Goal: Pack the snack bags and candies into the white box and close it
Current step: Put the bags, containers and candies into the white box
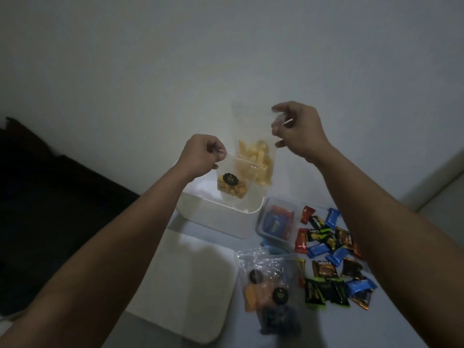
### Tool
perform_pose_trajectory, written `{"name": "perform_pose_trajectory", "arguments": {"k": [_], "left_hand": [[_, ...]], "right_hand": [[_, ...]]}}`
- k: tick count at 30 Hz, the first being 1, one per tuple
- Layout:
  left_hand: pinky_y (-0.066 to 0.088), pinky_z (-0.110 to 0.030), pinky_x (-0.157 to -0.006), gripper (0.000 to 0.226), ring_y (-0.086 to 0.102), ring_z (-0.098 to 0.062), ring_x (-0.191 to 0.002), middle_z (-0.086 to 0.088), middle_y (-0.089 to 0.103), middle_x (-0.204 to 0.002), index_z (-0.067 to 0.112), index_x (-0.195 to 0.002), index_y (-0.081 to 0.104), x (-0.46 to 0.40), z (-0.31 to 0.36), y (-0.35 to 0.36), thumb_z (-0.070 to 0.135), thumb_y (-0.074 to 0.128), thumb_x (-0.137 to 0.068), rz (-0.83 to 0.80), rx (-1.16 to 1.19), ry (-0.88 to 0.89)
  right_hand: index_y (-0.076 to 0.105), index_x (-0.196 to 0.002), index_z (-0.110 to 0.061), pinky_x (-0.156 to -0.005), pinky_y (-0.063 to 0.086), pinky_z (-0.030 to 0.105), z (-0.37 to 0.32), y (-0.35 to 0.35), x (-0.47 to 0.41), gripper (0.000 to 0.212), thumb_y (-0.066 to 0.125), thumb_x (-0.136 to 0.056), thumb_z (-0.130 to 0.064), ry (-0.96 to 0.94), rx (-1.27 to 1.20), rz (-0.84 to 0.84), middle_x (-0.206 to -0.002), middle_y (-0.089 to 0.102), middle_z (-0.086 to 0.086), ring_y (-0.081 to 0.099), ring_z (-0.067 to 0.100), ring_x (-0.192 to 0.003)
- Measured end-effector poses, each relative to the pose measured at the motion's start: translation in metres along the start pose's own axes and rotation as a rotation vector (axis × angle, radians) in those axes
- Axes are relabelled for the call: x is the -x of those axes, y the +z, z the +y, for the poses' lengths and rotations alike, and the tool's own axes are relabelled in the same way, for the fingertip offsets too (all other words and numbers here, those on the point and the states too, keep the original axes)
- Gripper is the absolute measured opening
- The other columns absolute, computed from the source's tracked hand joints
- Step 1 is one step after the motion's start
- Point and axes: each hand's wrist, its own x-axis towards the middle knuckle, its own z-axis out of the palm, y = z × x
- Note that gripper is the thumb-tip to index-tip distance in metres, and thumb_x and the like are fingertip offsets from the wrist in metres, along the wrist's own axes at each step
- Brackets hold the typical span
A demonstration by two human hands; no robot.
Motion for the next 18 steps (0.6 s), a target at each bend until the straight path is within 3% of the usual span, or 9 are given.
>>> {"name": "perform_pose_trajectory", "arguments": {"k": [3, 7, 12, 18], "left_hand": [[0.060, -0.035, -0.071, 0.008, 0.063, -0.024, -0.078, -0.017, 0.066, -0.086, 0.003, -0.082, 0.068, -0.021, -0.010, 0.001, -0.003, 0.064, -0.085, -0.007, 0.050, -0.020], [0.059, -0.037, -0.073, 0.009, 0.062, -0.023, -0.079, -0.015, 0.064, -0.085, 0.004, -0.080, 0.066, -0.044, -0.031, 0.010, -0.003, 0.065, -0.085, -0.049, 0.097, -0.071], [0.059, -0.036, -0.072, 0.018, 0.061, -0.021, -0.076, -0.006, 0.061, -0.074, 0.011, -0.071, 0.066, -0.068, -0.068, 0.032, -0.002, 0.066, -0.084, -0.112, 0.098, -0.168], [0.059, -0.038, -0.073, 0.012, 0.060, -0.023, -0.073, -0.007, 0.061, -0.071, 0.004, -0.076, 0.067, -0.086, -0.110, 0.067, -0.007, 0.065, -0.082, -0.193, 0.100, -0.250]], "right_hand": [[0.065, -0.105, -0.014, -0.055, 0.060, 0.032, 0.006, 0.019, -0.014, 0.032, 0.059, -0.082, 0.007, 0.046, 0.015, 0.033, -0.076, 0.063, 0.001, 0.066, 0.018, -0.071], [0.065, -0.094, -0.013, -0.058, 0.061, 0.041, 0.022, 0.046, -0.030, 0.019, 0.053, -0.088, 0.000, 0.134, 0.043, 0.044, -0.079, 0.065, 0.004, 0.067, 0.020, -0.072], [0.065, -0.088, -0.015, -0.068, 0.061, 0.046, 0.054, 0.076, -0.040, 0.016, 0.052, -0.089, -0.006, 0.264, 0.117, 0.012, -0.084, 0.068, 0.007, 0.070, 0.020, -0.074], [0.062, -0.074, -0.024, -0.070, 0.059, 0.049, 0.097, 0.098, -0.044, 0.015, 0.056, -0.086, -0.017, 0.404, 0.206, 0.019, -0.081, 0.069, 0.007, 0.069, 0.026, -0.076]]}}
